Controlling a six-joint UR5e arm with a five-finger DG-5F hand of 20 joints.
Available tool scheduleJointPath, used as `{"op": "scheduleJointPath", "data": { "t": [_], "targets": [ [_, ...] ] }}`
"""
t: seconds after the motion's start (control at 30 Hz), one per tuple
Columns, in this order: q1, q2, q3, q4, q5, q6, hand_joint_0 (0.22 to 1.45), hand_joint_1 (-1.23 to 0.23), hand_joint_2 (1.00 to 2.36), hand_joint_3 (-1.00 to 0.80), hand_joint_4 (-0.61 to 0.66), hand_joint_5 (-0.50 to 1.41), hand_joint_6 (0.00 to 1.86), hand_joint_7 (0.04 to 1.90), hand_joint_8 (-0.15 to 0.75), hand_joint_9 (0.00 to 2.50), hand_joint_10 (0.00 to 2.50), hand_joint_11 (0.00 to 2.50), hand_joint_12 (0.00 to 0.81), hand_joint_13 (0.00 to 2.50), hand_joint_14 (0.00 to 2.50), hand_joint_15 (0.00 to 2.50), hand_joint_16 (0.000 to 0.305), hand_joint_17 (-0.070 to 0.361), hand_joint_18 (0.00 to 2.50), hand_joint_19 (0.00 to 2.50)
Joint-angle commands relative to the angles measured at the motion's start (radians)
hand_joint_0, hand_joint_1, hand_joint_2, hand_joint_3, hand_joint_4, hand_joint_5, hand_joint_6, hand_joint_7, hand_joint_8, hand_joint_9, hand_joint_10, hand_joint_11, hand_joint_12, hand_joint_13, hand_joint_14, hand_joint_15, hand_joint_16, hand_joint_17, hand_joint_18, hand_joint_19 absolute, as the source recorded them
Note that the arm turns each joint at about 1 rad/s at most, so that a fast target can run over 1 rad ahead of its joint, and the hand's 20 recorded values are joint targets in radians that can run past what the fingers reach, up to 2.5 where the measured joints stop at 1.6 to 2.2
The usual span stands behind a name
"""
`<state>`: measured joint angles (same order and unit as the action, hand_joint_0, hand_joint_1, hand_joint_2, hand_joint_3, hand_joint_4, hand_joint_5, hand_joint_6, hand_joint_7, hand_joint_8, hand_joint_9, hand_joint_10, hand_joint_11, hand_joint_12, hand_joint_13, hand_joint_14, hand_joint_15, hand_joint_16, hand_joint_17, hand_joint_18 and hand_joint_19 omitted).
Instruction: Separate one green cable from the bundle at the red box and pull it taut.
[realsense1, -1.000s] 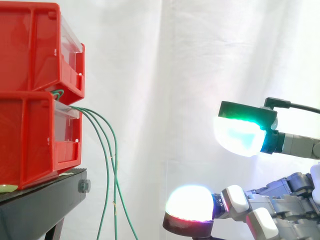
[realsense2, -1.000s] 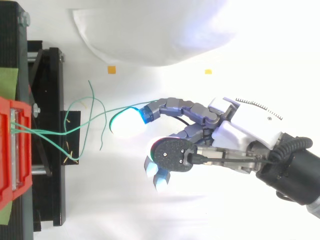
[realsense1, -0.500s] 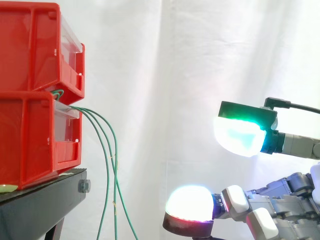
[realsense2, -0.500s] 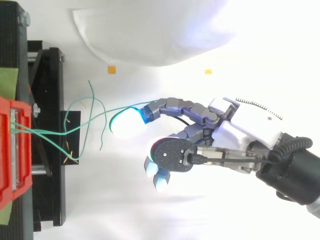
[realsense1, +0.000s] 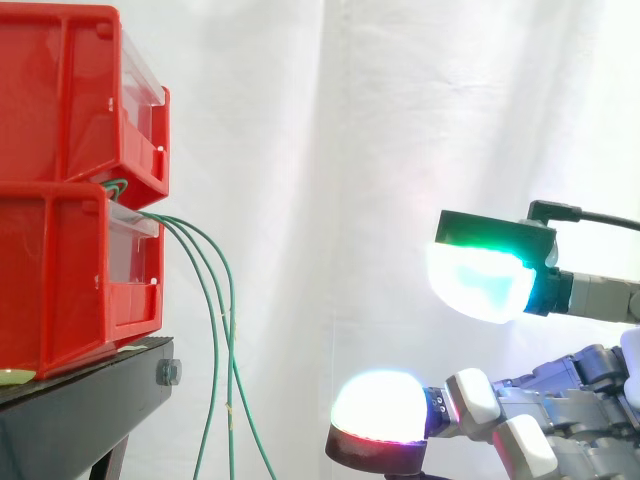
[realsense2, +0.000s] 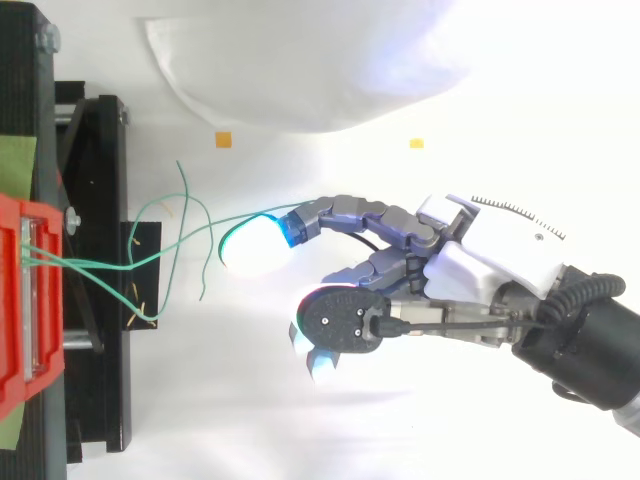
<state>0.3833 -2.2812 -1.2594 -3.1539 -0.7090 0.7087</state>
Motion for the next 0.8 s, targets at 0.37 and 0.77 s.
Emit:
{"op": "scheduleJointPath", "data": {
  "t": [0.37, 0.77],
  "targets": [
    [0.000, 0.000, 0.000, 0.000, 0.000, 0.000, 0.58, -0.80, 1.00, -0.48, 0.18, -0.16, 0.50, 0.69, 0.220, 1.02, 0.02, 0.74, 0.333, 1.11, 0.02, 0.66, 0.031, 0.069, 0.60, 0.84],
    [0.000, 0.000, 0.000, 0.000, 0.000, 0.000, 0.57, -0.78, 1.00, -0.50, 0.20, -0.16, 0.50, 0.67, 0.238, 1.00, 0.02, 0.70, 0.330, 1.09, 0.01, 0.67, 0.028, 0.063, 0.62, 0.89]
  ]
}}
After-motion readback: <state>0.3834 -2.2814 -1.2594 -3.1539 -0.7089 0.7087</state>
